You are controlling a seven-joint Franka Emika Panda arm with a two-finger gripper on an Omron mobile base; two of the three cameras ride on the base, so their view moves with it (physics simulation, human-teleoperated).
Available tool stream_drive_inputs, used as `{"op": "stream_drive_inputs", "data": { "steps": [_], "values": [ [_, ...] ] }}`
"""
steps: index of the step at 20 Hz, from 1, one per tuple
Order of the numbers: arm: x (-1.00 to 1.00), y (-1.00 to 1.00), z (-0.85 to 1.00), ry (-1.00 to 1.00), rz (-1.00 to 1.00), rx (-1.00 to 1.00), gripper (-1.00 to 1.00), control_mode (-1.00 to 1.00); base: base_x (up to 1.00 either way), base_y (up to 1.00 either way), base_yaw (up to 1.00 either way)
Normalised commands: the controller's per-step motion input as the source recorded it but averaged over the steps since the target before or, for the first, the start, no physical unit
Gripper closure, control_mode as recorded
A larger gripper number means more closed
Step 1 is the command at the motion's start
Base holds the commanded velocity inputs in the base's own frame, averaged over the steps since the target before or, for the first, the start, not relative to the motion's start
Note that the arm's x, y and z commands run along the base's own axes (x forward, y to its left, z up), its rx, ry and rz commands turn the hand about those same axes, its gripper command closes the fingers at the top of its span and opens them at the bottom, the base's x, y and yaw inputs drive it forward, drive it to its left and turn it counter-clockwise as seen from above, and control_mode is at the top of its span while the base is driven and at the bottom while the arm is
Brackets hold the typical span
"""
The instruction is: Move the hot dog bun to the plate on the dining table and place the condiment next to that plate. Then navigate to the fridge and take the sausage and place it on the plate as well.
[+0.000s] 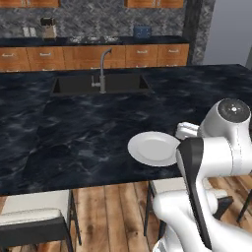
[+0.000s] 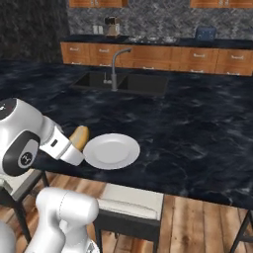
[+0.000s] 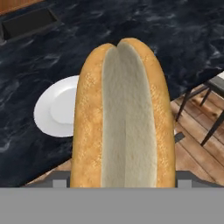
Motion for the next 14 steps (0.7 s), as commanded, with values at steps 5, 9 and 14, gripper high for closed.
{"op": "stream_drive_inputs", "data": {
  "steps": [5, 9, 14],
  "values": [
    [0.2, 0.04, -0.04, 0.01, -0.07, 0.0, 1.0, -1.0, 0.76, 0.26, -0.36],
    [1.0, 0.01, -0.27, 0.03, -0.08, 0.06, 1.0, -1.0, 0.0, 0.0, 0.0],
    [1.0, 0.0, -0.43, 0.07, 0.06, 0.16, 1.0, -1.0, 0.0, 0.0, 0.0]
  ]
}}
